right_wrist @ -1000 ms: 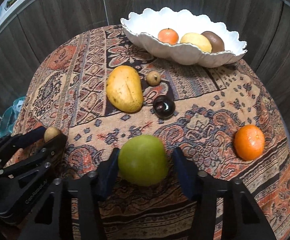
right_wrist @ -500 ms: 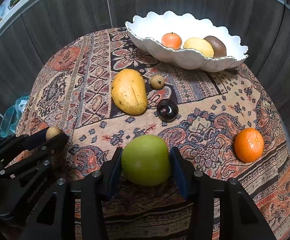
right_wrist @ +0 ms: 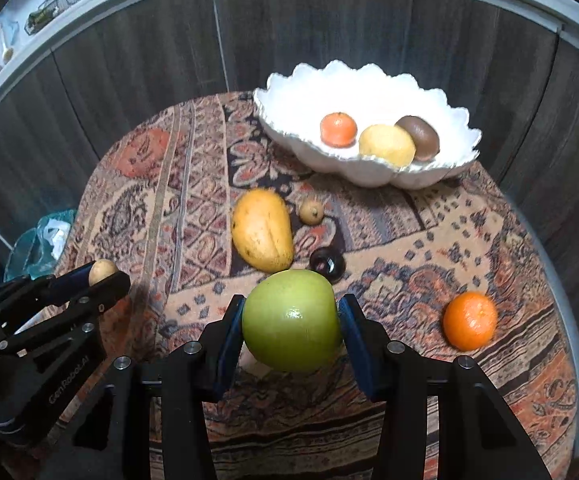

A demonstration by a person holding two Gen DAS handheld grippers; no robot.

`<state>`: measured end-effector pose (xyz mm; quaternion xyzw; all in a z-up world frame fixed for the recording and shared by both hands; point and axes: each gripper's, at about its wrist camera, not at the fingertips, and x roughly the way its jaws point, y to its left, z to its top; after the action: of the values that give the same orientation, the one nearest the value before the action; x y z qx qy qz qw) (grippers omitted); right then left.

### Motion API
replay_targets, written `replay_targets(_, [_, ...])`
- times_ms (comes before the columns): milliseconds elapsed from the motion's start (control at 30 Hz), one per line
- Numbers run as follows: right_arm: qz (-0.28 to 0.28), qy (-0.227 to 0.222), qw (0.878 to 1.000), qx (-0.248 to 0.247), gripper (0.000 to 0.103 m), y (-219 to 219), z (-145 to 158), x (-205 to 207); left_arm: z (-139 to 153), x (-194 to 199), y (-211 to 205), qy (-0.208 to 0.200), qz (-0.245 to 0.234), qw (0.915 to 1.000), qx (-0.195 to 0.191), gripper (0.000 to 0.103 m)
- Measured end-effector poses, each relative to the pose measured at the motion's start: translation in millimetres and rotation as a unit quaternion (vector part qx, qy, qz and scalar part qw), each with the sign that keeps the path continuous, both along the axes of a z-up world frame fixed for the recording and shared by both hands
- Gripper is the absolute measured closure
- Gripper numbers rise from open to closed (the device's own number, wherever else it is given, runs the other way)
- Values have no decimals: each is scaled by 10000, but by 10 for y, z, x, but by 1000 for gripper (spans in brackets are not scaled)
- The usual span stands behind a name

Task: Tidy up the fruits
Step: 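Carry the small yellow fruit and green apple into the white bowl and open both tools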

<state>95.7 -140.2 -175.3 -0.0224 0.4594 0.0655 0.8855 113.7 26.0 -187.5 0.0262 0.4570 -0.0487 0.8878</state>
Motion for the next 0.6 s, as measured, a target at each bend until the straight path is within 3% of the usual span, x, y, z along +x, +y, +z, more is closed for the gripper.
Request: replay_targets(600, [-640, -549, 9964, 11, 55, -571, 474, 322, 552, 421, -497, -464, -374, 9982, -33, 78])
